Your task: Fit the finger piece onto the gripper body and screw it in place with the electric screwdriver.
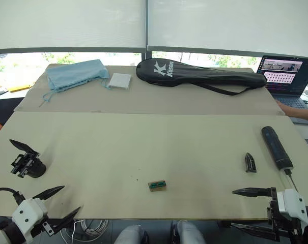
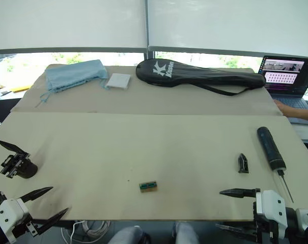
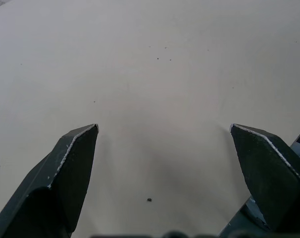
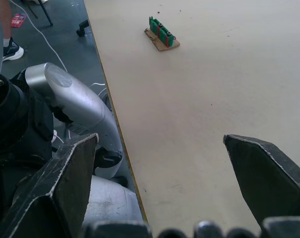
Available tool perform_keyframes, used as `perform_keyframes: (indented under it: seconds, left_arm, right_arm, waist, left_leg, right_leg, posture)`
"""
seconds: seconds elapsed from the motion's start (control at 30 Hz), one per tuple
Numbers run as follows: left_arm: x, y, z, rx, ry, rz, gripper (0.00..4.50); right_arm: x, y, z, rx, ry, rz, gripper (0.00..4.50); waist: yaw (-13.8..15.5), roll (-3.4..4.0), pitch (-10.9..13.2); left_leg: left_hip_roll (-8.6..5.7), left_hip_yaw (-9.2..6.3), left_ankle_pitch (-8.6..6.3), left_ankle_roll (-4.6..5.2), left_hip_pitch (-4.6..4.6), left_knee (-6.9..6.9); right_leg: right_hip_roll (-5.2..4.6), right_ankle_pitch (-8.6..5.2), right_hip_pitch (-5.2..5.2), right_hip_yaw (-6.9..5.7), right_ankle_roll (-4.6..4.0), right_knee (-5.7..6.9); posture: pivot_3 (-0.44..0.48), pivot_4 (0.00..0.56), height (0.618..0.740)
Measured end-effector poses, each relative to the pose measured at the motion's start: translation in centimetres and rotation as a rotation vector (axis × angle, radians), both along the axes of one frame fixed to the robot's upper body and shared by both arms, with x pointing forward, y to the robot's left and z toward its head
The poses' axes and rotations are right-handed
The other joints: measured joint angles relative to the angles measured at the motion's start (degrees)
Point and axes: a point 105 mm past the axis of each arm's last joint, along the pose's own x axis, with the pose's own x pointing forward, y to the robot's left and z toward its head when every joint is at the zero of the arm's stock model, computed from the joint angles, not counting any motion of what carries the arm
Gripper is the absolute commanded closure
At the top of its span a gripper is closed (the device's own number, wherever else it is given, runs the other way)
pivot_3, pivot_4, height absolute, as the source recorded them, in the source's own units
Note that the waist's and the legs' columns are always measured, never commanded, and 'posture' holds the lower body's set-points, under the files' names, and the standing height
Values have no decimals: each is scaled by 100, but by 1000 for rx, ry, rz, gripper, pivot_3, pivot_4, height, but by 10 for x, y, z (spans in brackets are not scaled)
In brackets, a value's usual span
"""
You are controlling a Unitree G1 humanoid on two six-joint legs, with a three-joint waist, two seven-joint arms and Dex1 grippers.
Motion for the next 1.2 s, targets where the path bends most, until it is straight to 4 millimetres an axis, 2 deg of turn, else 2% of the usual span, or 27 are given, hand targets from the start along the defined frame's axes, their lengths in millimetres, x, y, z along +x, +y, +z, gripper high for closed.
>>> perform_keyframes:
  seconds: [0.23, 0.33, 0.4, 0.47, 0.63, 0.77, 0.9, 1.07, 1.2]
  left_arm:
    - [7, 0, 12, -58, -56, 34, 0]
    - [12, 12, 24, -116, -124, 146, 0]
    - [10, 18, 26, -174, -122, 215, 0]
    - [5, 20, 25, -235, -100, 257, 0]
    - [-21, 32, 14, -312, -106, 455, 0]
    - [-41, 47, 3, -341, -132, 622, 0]
    - [-54, 65, -2, -380, -204, 812, 0]
    - [-51, 75, 2, -420, -275, 902, 0]
    - [-34, 65, 8, -440, -278, 856, 0]
  right_arm:
    - [13, 8, 7, 22, -66, -2, 37]
    - [22, 12, 11, 47, -76, -33, 37]
    - [28, 19, 21, 130, -113, -27, 37]
    - [30, 29, 32, 207, -150, 7, 37]
    - [37, 62, 54, 338, -224, 114, 37]
    - [33, 76, 59, 439, -284, 161, 37]
    - [31, 83, 58, 465, -334, 184, 37]
    - [31, 83, 56, 469, -338, 202, 37]
    - [28, 85, 53, 472, -315, 233, 37]
  waist:
    - [-9, -1, 0]
    - [-10, 0, -1]
    - [-26, -3, 1]
    - [-30, -1, 1]
    - [-43, -12, 2]
    - [29, -16, 3]
    - [26, -23, 2]
    - [16, -28, 0]
    - [13, -30, -1]
  left_leg:
    - [0, 0, 1, -1, 1, 0]
    - [0, 0, 1, -2, 1, 0]
    - [0, 0, 2, -3, 1, 0]
    - [0, 0, 1, -3, 3, 0]
    - [0, 0, 0, -4, 3, 0]
    - [-1, 0, -3, 1, 1, 4]
    - [0, 0, -11, 15, -3, 28]
    - [-1, 0, -18, 26, 1, 42]
    - [-1, 0, -18, 25, 1, 43]
  right_leg:
    - [0, 0, -1, 0, 0, 1]
    - [0, 1, -1, 0, -1, 3]
    - [2, 1, -1, 0, -2, 2]
    - [2, 1, 0, 1, -1, 2]
    - [2, 0, 0, 0, 0, 1]
    - [2, -2, 2, 0, 3, 1]
    - [2, -3, 2, -1, 6, 4]
    - [1, -2, 2, 0, 10, 5]
    - [2, -1, 3, -1, 10, 5]
  posture:
    - [0, 150, 740]
    - [0, 150, 740]
    - [0, 150, 740]
    - [0, 150, 740]
    - [0, 150, 740]
    - [0, 150, 740]
    - [0, 150, 740]
    - [0, 150, 740]
    - [0, 150, 740]
